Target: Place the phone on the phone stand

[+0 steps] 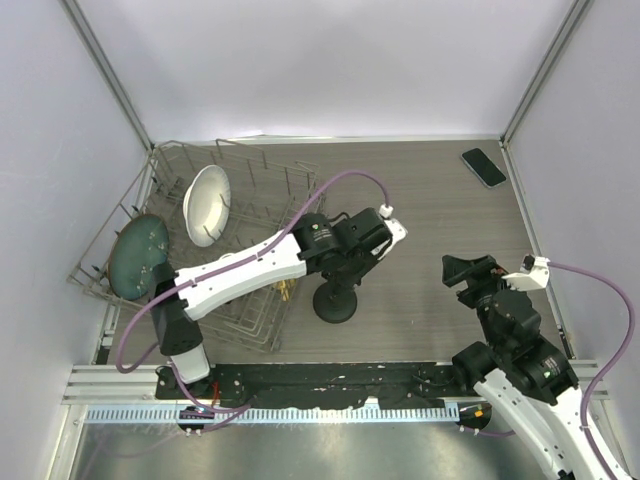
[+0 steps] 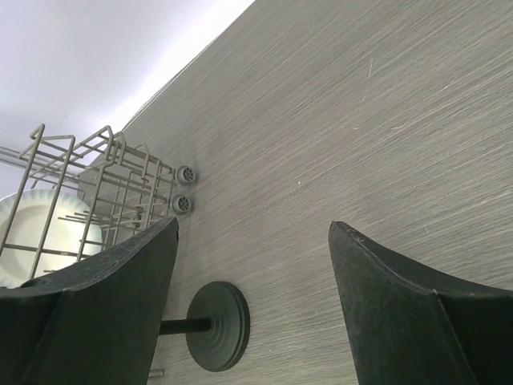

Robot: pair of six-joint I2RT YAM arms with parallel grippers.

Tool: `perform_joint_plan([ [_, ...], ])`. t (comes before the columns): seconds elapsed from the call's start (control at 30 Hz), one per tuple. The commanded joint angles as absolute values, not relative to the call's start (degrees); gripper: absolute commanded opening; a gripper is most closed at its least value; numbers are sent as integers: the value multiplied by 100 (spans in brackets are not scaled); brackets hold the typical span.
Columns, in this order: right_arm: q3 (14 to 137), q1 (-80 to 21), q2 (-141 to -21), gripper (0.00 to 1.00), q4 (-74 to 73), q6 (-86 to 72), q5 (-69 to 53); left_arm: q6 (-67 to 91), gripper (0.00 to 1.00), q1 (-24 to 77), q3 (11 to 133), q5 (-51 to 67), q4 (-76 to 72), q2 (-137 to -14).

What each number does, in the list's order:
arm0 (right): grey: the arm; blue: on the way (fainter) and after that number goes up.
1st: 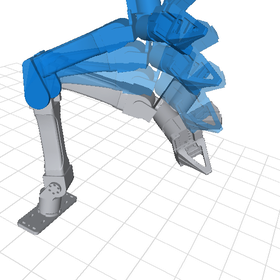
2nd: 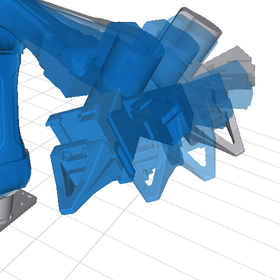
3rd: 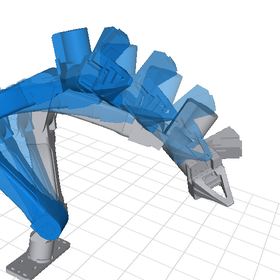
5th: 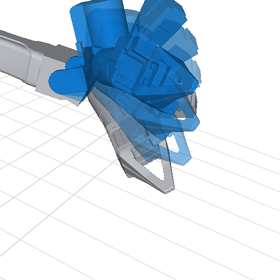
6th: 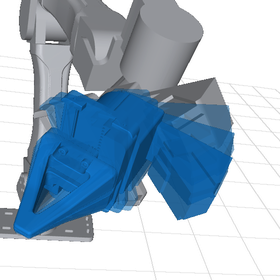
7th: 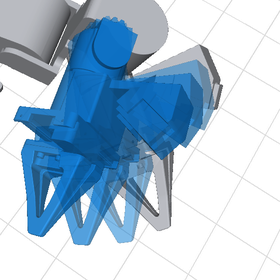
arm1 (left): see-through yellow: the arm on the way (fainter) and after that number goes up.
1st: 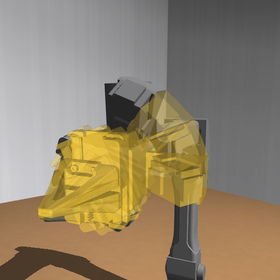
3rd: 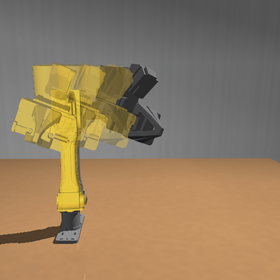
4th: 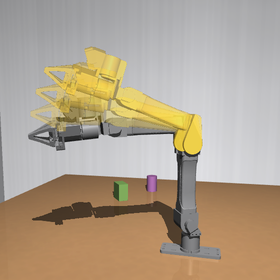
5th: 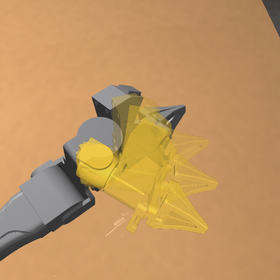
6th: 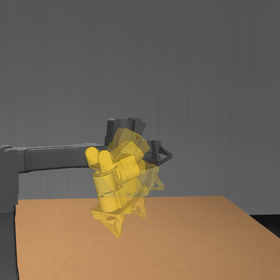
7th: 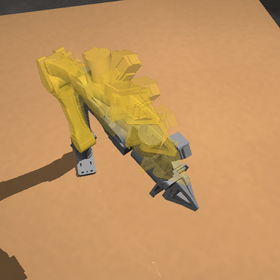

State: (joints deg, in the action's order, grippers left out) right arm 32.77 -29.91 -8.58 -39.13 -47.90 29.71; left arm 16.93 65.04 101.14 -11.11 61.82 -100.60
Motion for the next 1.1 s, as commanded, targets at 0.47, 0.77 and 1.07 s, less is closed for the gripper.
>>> perform_joint_plan([
  [0.47,3498,-3015,-1239,81,-3674,-4588,2734,-2339,27,6513,10300,870,6407,-10151],
  [0.77,3867,-3015,-1538,77,-3805,-4281,2986,-1549,100,6363,10714,1213,5717,-9362],
  [1.07,4858,-3015,-4517,86,-3736,-3078,3604,-185,100,6355,8334,1564,2903,-6225],
])
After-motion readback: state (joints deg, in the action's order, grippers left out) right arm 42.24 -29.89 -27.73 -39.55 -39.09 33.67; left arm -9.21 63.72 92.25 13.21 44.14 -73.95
